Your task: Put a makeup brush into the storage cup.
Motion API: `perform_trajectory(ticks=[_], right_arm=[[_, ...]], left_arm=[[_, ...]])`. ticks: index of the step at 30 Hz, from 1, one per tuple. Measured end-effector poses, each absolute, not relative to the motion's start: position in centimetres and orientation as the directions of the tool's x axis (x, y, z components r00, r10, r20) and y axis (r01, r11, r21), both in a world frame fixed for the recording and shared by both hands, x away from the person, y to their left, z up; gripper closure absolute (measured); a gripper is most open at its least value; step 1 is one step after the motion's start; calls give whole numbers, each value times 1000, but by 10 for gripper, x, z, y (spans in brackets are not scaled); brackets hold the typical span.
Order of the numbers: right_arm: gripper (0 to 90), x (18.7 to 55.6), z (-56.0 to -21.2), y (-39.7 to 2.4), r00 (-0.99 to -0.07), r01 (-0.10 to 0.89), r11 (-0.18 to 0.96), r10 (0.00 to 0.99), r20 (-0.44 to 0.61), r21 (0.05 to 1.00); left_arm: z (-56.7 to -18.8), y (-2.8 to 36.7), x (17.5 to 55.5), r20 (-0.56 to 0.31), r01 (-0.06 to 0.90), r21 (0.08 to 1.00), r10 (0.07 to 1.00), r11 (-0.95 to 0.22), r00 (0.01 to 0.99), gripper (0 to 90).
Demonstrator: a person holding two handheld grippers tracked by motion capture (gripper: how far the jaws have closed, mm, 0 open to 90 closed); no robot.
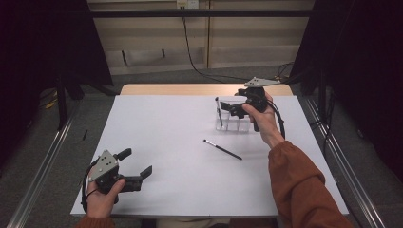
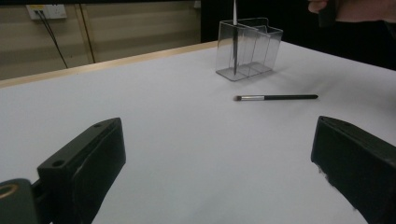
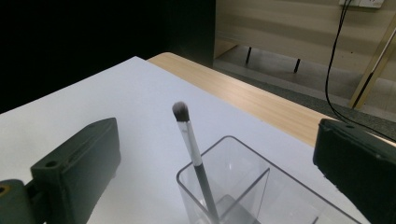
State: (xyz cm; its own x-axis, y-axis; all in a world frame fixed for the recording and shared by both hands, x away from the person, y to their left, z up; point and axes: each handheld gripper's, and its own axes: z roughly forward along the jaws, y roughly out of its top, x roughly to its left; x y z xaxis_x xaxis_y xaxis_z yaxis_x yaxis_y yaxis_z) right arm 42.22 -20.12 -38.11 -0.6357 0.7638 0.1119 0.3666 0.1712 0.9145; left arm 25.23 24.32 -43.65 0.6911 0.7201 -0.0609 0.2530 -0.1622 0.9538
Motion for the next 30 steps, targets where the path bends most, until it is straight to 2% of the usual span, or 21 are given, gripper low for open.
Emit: perform_trajectory(ticks=[11,30], right_arm=[[36,405,-384,-216,-602,359,135,789,119,923],[25,351,-388,-252,-579,303,91,808,108,949]], left_arm=[[-437,246,253,-63,250,957,731,-149,679,31],[-436,251,252,-66,241,962,746,-129,663,30]])
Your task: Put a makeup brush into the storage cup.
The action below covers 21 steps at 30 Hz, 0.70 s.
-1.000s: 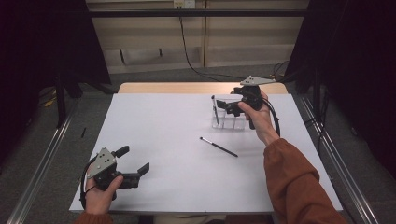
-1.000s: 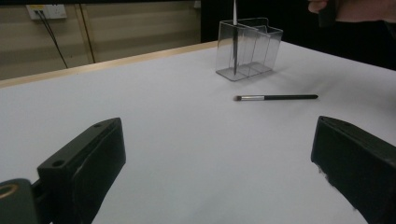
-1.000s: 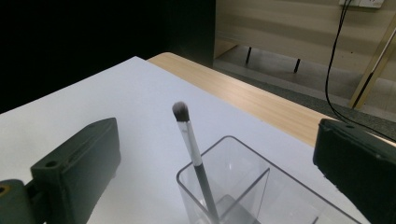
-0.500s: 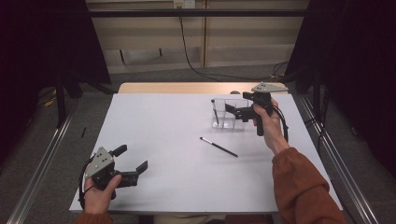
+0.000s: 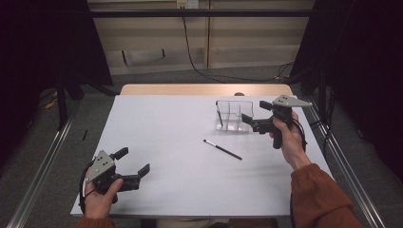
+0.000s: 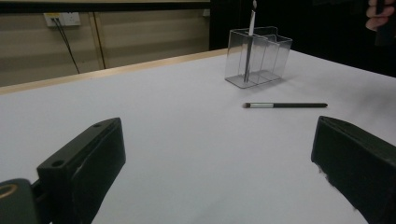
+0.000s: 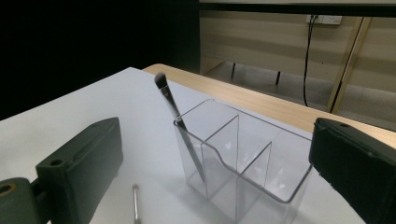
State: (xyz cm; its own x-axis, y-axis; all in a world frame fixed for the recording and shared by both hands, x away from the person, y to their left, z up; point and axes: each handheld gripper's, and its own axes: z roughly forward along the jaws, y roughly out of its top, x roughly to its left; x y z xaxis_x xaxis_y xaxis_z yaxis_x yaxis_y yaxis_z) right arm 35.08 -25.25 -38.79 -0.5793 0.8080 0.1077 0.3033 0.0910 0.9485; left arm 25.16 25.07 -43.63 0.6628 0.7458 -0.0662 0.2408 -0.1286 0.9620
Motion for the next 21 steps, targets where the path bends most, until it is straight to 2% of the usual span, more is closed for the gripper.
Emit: perform_trajectory(ticks=[21], right_arm=[[12,288,-407,-277,-546,321,67,828,126,945]], left_arm=[[-437,251,248,-66,242,962,749,-129,660,30]])
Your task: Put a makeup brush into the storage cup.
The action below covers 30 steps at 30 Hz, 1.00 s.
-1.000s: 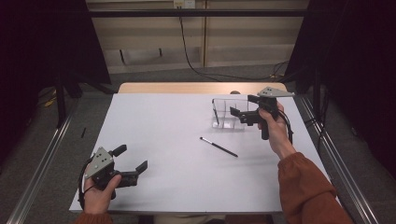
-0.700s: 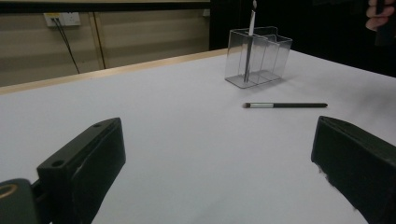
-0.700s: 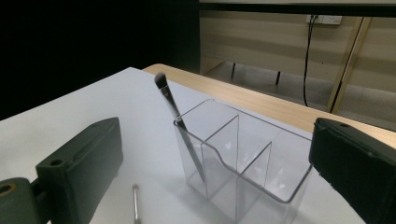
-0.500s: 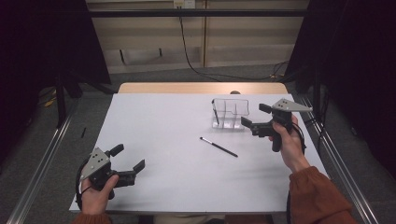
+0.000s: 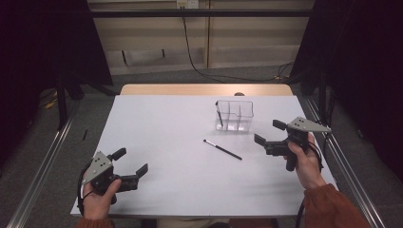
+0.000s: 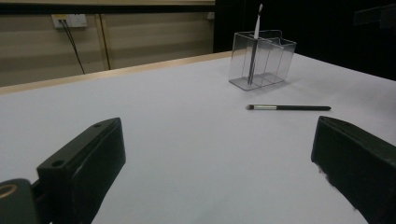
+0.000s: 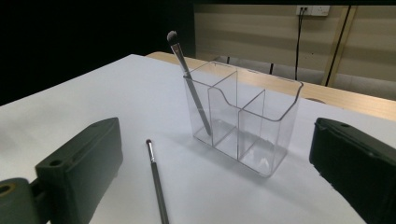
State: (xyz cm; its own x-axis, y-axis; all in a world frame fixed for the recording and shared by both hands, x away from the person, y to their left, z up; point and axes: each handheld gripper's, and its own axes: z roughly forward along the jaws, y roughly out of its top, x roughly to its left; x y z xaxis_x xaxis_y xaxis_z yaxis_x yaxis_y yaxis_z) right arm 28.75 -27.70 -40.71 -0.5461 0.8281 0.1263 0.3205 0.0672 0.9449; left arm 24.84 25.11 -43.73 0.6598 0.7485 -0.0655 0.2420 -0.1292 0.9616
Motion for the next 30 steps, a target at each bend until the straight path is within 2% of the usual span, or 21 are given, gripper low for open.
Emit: perform_trajectory(ticks=[13,24,30], right_arm=[[8,257,-427,-300,-513,334,42,846,144,942],[5,238,-436,-315,-431,364,24,891,145,931],[5,226,-438,-319,-425,343,14,894,142,939]], left_arm=[[-438,253,245,-68,247,961,757,-126,650,30],[-439,259,242,-75,248,962,767,-112,638,30],[-438,262,239,-83,252,963,775,-100,627,30]])
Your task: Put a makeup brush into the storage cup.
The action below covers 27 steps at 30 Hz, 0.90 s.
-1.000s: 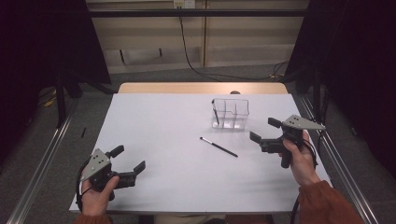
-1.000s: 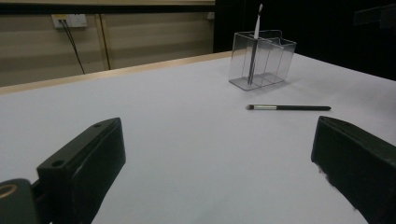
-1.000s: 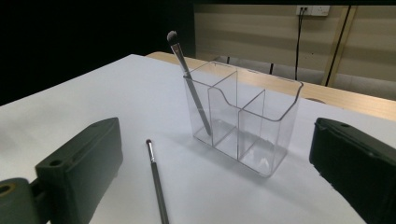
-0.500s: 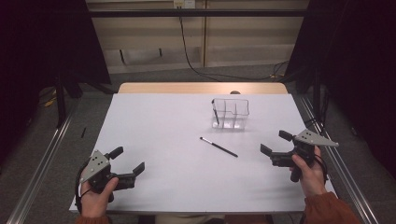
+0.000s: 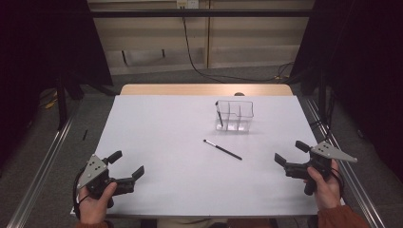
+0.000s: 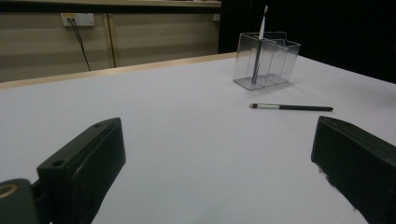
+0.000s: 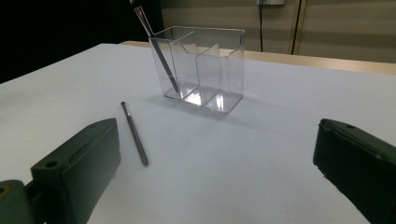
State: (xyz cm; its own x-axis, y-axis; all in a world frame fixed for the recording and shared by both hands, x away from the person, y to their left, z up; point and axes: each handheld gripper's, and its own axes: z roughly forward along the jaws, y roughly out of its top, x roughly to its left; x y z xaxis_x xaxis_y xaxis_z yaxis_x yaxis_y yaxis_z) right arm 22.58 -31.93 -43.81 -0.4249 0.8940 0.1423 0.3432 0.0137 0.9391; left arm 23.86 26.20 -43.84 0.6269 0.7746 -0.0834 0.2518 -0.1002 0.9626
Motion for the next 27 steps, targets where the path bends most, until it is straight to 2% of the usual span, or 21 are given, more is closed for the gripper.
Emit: perform_trajectory(ticks=[6,11,25,27], right_arm=[[7,216,-442,-322,-417,316,-15,896,153,949],[4,215,-442,-320,-437,292,13,891,121,956],[7,217,-441,-318,-446,299,4,885,136,954],[47,218,-441,-318,-457,302,10,879,135,953]], left_arm=[[-438,263,237,-88,251,963,777,-92,624,30],[-437,263,238,-76,241,965,773,-101,630,30],[-437,261,239,-74,243,964,766,-110,638,30],[-437,261,239,-75,236,966,766,-102,638,26]])
